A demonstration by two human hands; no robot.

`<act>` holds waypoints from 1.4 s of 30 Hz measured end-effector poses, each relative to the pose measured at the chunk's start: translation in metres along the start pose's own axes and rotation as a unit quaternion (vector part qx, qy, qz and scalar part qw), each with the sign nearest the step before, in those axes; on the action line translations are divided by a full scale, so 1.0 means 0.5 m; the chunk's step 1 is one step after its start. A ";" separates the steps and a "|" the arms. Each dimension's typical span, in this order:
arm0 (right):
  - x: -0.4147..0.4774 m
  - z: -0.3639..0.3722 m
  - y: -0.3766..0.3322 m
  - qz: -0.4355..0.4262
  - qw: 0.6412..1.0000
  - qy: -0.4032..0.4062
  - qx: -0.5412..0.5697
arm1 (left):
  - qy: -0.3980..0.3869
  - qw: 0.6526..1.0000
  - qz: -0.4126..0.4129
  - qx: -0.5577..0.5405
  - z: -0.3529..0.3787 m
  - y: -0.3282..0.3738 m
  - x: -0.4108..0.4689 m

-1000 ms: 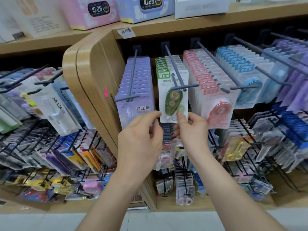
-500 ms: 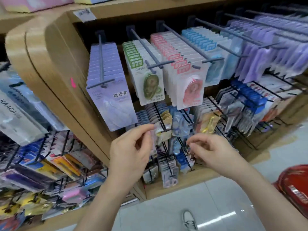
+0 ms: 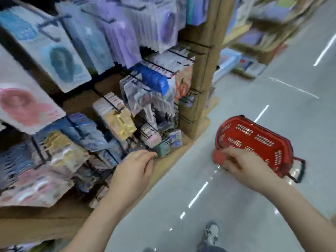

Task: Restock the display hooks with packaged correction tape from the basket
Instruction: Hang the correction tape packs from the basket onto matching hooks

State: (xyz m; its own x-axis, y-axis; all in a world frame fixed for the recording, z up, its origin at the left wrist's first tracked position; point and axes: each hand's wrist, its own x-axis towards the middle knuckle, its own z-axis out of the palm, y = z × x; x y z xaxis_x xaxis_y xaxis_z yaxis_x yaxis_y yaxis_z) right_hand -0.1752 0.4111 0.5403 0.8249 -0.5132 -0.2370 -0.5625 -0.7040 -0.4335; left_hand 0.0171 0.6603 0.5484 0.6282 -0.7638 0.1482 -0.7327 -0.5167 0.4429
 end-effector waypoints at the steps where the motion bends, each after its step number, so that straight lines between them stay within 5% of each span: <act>1: -0.007 -0.009 0.052 0.027 0.999 0.015 0.017 | -0.014 1.000 0.006 0.001 0.036 0.024 0.027; 9: -0.101 -0.064 0.422 0.253 0.948 0.125 0.145 | -0.115 0.991 0.073 0.011 0.343 0.255 0.238; 18: -0.057 -0.082 0.661 0.384 0.874 0.169 0.245 | -0.212 0.973 0.049 -0.080 0.578 0.436 0.460; 24: 0.141 -0.031 0.774 0.412 0.861 0.148 0.261 | -0.270 0.959 -0.008 -0.088 0.789 0.445 0.645; 31: 0.437 0.171 1.002 0.422 0.856 0.078 0.289 | -0.376 0.922 -0.075 -0.056 1.166 0.374 0.814; 42: 0.758 0.731 1.380 0.457 0.819 -0.066 0.341 | -0.535 0.838 -0.056 0.098 1.891 0.177 0.819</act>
State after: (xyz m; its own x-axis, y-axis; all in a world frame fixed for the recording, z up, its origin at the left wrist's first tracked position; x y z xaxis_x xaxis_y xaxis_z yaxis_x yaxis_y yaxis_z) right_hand -0.2304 -0.0899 -0.1665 0.1005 -0.5831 -0.8062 -0.8233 0.4062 -0.3964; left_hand -0.0380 -0.0642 -0.1875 0.1787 -0.5622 -0.8074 -0.7793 -0.5818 0.2327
